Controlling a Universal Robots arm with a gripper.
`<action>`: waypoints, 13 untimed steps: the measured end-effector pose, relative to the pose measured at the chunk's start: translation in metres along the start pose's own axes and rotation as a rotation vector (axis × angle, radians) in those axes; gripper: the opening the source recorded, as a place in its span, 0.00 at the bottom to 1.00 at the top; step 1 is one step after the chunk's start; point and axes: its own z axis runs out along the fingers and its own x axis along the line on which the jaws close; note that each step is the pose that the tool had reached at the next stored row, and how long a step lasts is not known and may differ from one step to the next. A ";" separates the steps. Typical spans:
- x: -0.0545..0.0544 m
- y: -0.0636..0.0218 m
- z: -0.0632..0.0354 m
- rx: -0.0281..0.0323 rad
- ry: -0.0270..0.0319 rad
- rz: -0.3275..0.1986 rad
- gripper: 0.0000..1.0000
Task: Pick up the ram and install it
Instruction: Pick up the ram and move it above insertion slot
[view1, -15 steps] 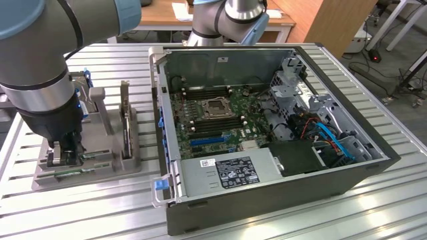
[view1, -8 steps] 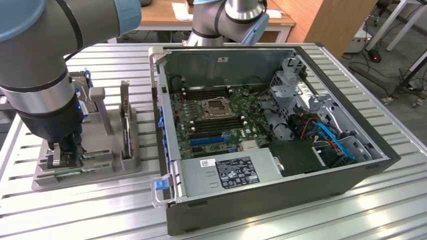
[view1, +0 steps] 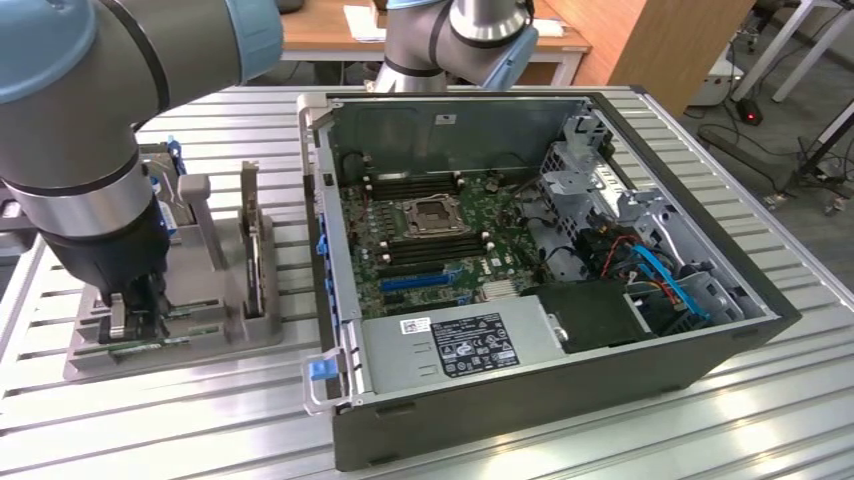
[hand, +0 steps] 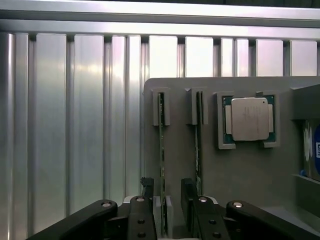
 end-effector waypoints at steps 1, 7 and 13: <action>0.000 -0.0001 0.0014 -0.0001 0.0001 0.000 0.35; 0.001 -0.0005 0.0079 0.0000 0.0001 0.000 0.35; 0.002 -0.0009 0.0140 -0.0001 0.0001 0.000 0.35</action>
